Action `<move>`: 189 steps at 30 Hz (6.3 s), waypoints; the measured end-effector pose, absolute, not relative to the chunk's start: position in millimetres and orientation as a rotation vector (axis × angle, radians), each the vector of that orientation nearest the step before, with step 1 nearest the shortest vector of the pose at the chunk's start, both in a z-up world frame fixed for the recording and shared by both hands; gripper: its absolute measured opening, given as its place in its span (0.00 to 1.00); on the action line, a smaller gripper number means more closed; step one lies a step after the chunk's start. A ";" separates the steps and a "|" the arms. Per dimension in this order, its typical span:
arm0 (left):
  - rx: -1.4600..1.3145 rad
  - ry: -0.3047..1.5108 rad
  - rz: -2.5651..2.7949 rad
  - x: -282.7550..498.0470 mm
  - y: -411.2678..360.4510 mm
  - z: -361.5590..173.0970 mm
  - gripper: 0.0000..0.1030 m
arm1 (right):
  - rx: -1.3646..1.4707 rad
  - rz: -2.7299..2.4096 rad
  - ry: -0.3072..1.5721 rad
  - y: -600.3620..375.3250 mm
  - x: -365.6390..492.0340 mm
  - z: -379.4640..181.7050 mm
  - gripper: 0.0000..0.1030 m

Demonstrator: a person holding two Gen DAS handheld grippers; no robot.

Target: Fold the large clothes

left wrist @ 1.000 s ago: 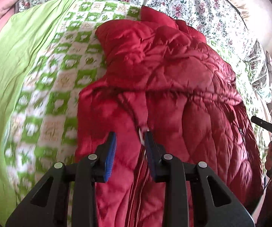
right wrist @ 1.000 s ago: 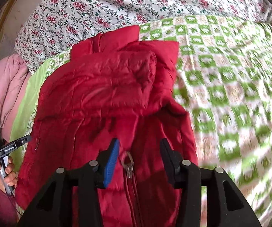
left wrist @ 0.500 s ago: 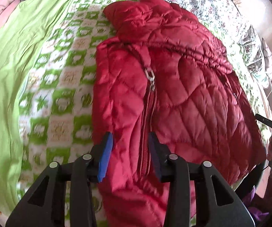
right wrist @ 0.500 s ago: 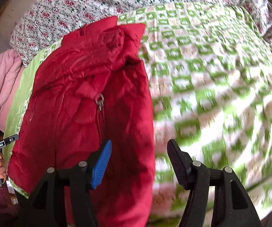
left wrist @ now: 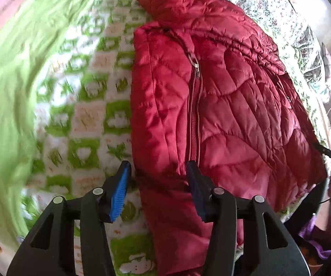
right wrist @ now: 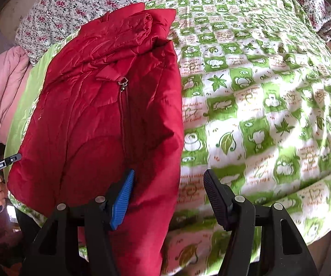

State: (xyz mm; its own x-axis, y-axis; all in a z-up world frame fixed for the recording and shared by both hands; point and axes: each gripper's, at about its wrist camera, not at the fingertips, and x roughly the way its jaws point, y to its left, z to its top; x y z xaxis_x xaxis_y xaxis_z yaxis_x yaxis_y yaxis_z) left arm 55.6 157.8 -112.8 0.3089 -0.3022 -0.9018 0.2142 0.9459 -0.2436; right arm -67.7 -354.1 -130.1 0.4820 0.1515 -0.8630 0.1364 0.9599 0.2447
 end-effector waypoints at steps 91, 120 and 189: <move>-0.451 0.942 -0.461 371.6 120.1 -42.3 0.18 | 0.792 -0.075 0.645 -433.0 274.8 -106.8 0.19; 0.106 0.904 -0.476 316.6 -40.6 -31.3 0.32 | 0.720 -0.200 0.674 -419.8 324.8 -113.6 0.26; -0.158 0.886 -0.259 293.6 78.5 -46.1 0.29 | 0.323 0.020 0.754 -352.9 325.3 -84.3 0.50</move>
State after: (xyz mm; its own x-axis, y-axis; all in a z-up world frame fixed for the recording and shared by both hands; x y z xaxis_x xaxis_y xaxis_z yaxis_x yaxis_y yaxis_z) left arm 293.6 78.5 -46.1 0.6046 -0.2879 -0.7427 0.1578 0.9572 -0.2426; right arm 325.3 -352.9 -84.3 0.7313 0.1329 -0.6690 0.0972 0.9505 0.2951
